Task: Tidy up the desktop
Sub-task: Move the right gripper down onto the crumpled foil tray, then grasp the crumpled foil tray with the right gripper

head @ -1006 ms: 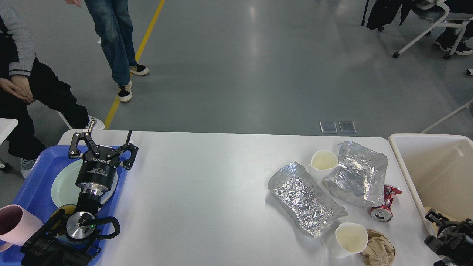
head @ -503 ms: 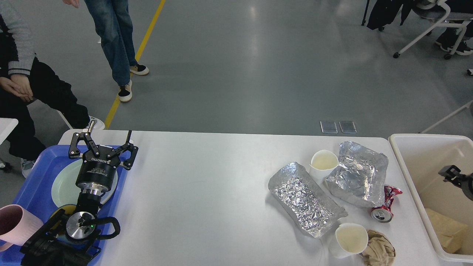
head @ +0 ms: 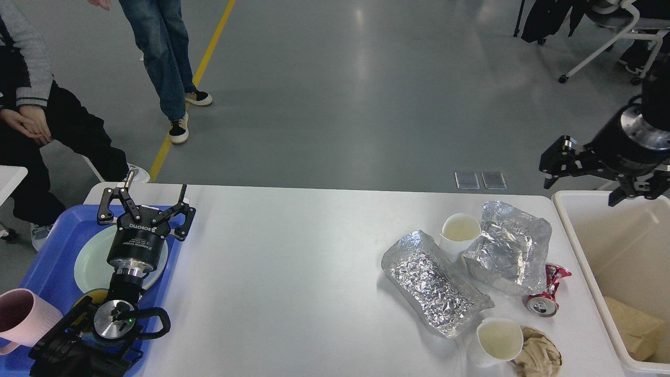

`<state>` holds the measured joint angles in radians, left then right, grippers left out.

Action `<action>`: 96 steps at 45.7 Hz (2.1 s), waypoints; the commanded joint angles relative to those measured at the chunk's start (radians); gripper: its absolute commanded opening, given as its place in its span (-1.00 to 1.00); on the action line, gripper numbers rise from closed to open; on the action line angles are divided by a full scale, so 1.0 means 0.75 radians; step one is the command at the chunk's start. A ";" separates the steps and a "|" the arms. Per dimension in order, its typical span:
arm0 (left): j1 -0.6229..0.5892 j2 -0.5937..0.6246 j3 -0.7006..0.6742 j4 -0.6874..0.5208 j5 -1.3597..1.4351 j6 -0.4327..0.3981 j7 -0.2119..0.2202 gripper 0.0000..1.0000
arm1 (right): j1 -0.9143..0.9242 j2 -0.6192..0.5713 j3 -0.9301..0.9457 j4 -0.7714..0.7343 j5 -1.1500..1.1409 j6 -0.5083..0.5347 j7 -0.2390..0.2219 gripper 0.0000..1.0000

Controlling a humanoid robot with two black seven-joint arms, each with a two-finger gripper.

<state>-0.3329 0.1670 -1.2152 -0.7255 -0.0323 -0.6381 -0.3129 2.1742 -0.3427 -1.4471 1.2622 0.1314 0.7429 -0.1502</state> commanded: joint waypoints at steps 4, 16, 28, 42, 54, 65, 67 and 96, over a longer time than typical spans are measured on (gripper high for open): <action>0.000 0.000 -0.002 0.000 0.000 0.000 0.000 0.93 | 0.428 0.077 0.142 0.317 0.003 0.147 -0.004 1.00; 0.000 0.000 0.000 0.000 0.000 0.000 0.000 0.93 | 0.576 0.130 0.222 0.561 0.005 0.106 -0.002 0.98; 0.000 0.000 -0.002 0.000 0.000 0.000 0.000 0.93 | 0.513 0.132 0.281 0.553 0.003 0.030 -0.002 0.95; 0.000 0.000 -0.002 0.000 0.000 0.000 0.000 0.93 | 0.010 0.160 0.502 0.487 -0.163 -0.372 -0.004 0.95; 0.000 0.000 -0.002 0.000 0.000 0.000 0.000 0.93 | -0.481 0.379 0.533 0.244 -0.312 -0.702 -0.010 0.96; 0.000 0.000 -0.002 0.000 0.000 0.000 0.000 0.93 | -0.747 0.524 0.533 0.029 -0.316 -0.725 -0.010 0.87; 0.000 0.000 -0.002 0.000 0.000 0.000 0.000 0.93 | -0.784 0.539 0.533 -0.020 -0.316 -0.725 -0.010 0.86; -0.002 0.000 -0.002 0.000 0.000 0.000 0.000 0.93 | -1.064 0.623 0.545 -0.304 -0.370 -0.829 -0.016 0.36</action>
<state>-0.3340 0.1671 -1.2165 -0.7256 -0.0322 -0.6381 -0.3129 1.3800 0.1228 -1.0394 1.0358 -0.1442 0.1220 -0.1636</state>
